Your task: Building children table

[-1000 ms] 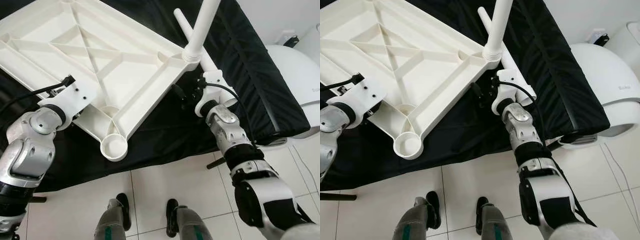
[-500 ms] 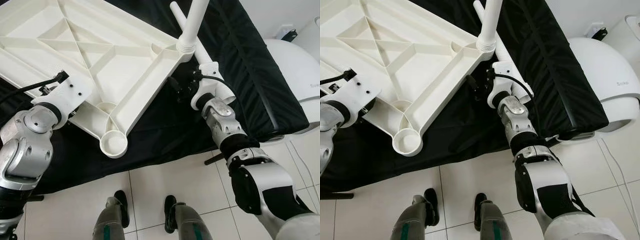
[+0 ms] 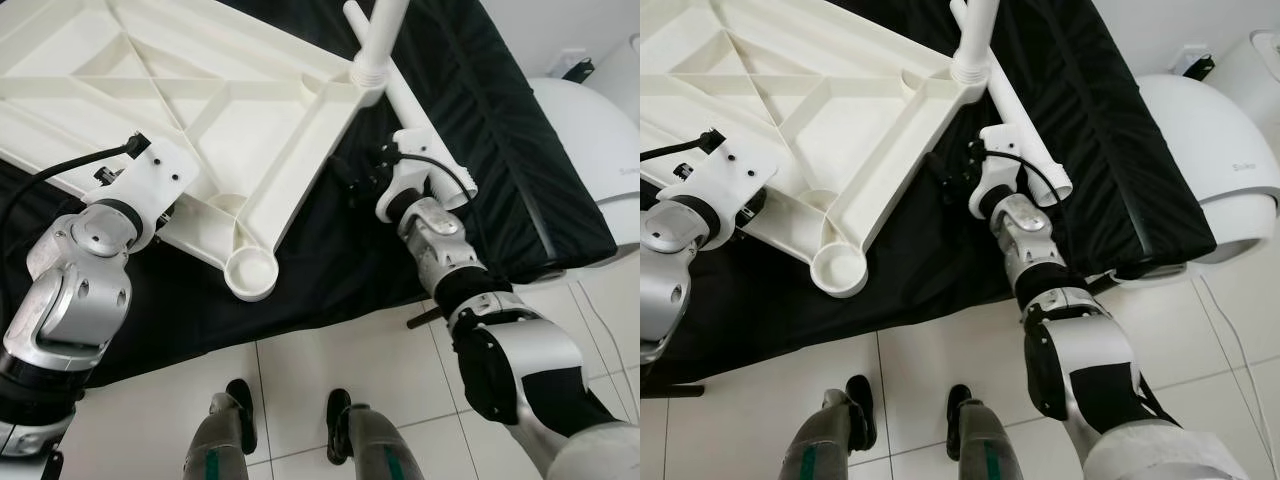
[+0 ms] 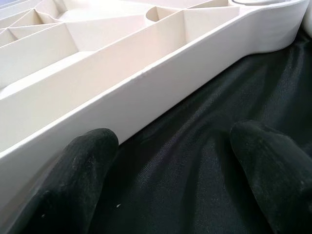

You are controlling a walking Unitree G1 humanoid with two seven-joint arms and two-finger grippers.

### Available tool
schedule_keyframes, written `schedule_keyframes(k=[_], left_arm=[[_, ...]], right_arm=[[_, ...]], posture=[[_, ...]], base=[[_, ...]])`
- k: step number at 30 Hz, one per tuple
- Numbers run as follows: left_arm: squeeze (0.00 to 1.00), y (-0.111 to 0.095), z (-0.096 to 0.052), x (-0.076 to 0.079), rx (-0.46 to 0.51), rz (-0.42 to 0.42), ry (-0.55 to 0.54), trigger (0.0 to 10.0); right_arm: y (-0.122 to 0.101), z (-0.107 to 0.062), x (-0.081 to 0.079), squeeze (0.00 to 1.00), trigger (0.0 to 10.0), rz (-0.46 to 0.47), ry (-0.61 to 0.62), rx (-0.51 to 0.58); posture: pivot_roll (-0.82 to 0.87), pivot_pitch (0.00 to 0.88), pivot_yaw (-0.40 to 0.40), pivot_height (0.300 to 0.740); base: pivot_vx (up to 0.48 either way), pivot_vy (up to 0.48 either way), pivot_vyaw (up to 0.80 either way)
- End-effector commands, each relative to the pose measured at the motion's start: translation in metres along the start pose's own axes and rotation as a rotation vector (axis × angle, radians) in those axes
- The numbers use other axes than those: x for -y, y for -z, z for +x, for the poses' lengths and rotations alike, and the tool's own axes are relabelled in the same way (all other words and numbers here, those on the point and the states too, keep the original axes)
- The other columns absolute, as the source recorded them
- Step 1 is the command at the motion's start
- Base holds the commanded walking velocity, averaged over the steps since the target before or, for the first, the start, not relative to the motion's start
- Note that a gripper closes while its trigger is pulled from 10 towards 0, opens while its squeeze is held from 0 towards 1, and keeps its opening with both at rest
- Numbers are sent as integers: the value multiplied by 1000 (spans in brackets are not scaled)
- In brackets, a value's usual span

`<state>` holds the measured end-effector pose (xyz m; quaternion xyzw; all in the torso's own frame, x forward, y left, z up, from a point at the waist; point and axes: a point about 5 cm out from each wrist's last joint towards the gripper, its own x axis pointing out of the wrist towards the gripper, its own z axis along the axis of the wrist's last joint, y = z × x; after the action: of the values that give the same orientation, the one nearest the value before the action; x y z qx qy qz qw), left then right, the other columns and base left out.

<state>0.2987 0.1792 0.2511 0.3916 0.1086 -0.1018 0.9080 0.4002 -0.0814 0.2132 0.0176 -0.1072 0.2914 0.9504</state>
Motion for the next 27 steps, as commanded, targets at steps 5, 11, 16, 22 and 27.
schedule_keyframes(k=[5,11,16,22,27], left_arm=[[0,-30,-1,63,165,101,345,10000],[0,-13,9,44,60,149,214,10000],[0,-5,18,17,0,173,49,10000],[0,-11,20,-4,0,150,-68,10000],[1000,-17,21,-16,16,83,-120,10000]], right_arm=[[-7,28,-70,0,10000,-3,-316,16],[-12,26,-64,0,10000,-40,-334,41],[-22,23,-55,0,10000,-66,-343,95],[-31,22,-50,0,10000,-85,-350,141],[-45,20,-44,0,10000,-101,-360,193]], posture=[[69,336,-97,740],[66,336,-98,740],[61,333,-95,740],[56,328,-88,740],[49,327,-79,740]], base=[[0,0,0],[0,0,0],[0,0,0],[0,0,0],[0,0,0]])
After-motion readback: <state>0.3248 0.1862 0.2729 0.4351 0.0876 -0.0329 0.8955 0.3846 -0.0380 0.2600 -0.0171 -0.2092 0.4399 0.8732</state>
